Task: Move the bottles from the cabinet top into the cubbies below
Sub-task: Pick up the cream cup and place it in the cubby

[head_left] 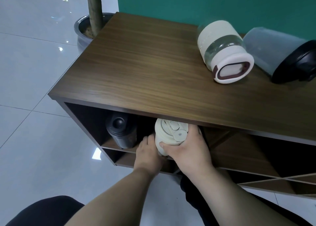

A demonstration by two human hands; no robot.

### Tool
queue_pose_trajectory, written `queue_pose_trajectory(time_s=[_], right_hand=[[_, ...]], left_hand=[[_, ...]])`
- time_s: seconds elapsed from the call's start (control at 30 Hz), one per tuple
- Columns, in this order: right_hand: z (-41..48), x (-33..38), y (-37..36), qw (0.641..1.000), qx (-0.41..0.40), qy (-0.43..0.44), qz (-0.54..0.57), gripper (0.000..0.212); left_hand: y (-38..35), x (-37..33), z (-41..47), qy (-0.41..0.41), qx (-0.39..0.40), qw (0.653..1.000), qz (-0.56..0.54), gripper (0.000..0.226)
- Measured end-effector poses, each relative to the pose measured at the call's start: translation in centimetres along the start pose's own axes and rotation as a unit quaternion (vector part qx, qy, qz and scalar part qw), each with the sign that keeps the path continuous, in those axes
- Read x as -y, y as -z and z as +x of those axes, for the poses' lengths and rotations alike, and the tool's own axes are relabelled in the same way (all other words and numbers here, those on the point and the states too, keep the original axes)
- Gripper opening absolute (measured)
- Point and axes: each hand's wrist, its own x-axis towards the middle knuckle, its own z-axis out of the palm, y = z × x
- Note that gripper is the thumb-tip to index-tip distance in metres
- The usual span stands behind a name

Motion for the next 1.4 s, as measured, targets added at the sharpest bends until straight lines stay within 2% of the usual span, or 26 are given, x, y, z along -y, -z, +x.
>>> queue_pose_trajectory(time_s=[0.2, 0.37, 0.53, 0.67, 0.83, 0.97, 1.03, 1.1, 1.17, 1.23, 1.3, 1.4], right_hand=[[-0.3, 0.2, -1.0, 0.998, -0.061, -0.035, -0.004, 0.099], [-0.8, 0.1, -2.0, 0.992, -0.115, -0.047, -0.005, 0.100], [-0.9, 0.1, -2.4, 0.991, -0.120, -0.052, -0.015, 0.098], [-1.2, -0.2, -2.2, 0.992, -0.110, -0.048, -0.030, 0.110], [-2.9, -1.0, -1.6, 0.993, -0.075, -0.027, -0.091, 0.123], [-5.1, -1.1, -0.8, 0.992, -0.021, -0.038, -0.119, 0.113], [-5.6, -0.8, 0.0, 0.992, -0.027, -0.037, -0.115, 0.106], [-6.1, -0.3, 1.0, 0.994, -0.038, -0.033, -0.095, 0.097], [-6.8, -0.1, 2.0, 0.997, -0.056, -0.025, -0.057, 0.088], [-7.6, 0.2, 3.0, 0.997, -0.076, -0.008, 0.001, 0.079], [-8.5, 0.6, 4.2, 0.994, -0.088, 0.021, 0.067, 0.070], [-9.1, 2.3, 7.0, 0.984, -0.125, 0.065, 0.106, 0.060]], left_hand=[[1.0, -0.6, -0.3, 0.029, 0.020, 0.997, -0.069, 0.073], [1.2, -0.4, -0.3, 0.044, 0.041, 0.996, -0.059, 0.076], [0.8, -0.1, 0.0, 0.032, 0.038, 0.998, -0.034, 0.073], [1.0, -0.3, 0.1, 0.021, 0.055, 0.998, -0.014, 0.072], [3.1, -0.9, -1.5, 0.025, 0.068, 0.989, -0.128, 0.085], [3.0, 0.9, -2.0, 0.037, 0.092, 0.974, -0.206, 0.094], [-2.0, 5.7, 0.8, 0.014, 0.122, 0.968, -0.218, 0.092], [-3.3, 7.2, 2.2, 0.014, 0.127, 0.969, -0.214, 0.085], [1.0, 3.6, -1.3, 0.025, 0.144, 0.973, -0.179, 0.070], [7.7, -2.4, -6.7, 0.019, 0.164, 0.972, -0.167, 0.064], [10.3, -4.9, -9.2, 0.018, 0.179, 0.968, -0.178, 0.052], [12.6, -7.4, -11.1, -0.035, 0.179, 0.957, -0.226, 0.042]])
